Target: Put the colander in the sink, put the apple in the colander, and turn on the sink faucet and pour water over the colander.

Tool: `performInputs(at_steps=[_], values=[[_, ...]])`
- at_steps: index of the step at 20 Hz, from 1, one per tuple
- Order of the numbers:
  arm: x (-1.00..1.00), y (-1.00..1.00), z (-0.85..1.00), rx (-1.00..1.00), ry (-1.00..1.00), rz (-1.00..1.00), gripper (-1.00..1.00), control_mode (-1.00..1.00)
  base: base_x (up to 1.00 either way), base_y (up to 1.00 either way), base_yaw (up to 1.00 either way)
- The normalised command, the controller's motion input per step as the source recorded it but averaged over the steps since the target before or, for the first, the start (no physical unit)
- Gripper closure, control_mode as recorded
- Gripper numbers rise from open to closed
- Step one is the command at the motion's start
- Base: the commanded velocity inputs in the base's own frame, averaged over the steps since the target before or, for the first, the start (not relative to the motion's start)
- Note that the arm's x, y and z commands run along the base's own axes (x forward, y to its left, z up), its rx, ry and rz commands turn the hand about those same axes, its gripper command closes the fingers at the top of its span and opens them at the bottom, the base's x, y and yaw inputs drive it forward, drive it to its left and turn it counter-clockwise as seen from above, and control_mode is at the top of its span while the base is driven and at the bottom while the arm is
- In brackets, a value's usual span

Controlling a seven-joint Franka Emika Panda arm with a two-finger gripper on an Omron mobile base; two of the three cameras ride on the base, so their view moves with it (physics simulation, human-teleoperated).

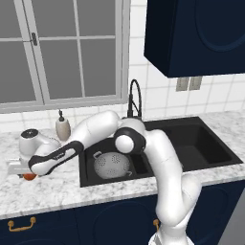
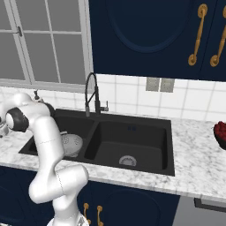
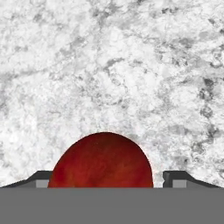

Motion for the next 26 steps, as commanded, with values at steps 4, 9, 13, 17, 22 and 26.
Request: performInputs(at_steps=[4,9,13,17,22,26], values=[[0.13,0.06,-0.17,0.00,0.05,0.00,1.00,-1.00,0.00,0.00,0.00],[-0.02,-0.40,0.10,0.00,0.15,-0.06,1.00,-1.00,0.00,0.00,0.00],[-0.21,-0.83,0.25,0.00,0.09,-0.07,1.00,-1.00,0.00,0.00,0.00],[-0.10,-0.90,0.16,0.00,0.08,-0.06,1.00,-1.00,0.00,0.00,0.00],[-0.06,-0.98,0.13,0.00,0.02,-0.04,1.00,-1.00,0.00,0.00,0.00],[-0.04,-0.99,0.07,0.00,0.00,-0.08,1.00,-1.00,0.00,0.00,0.00]])
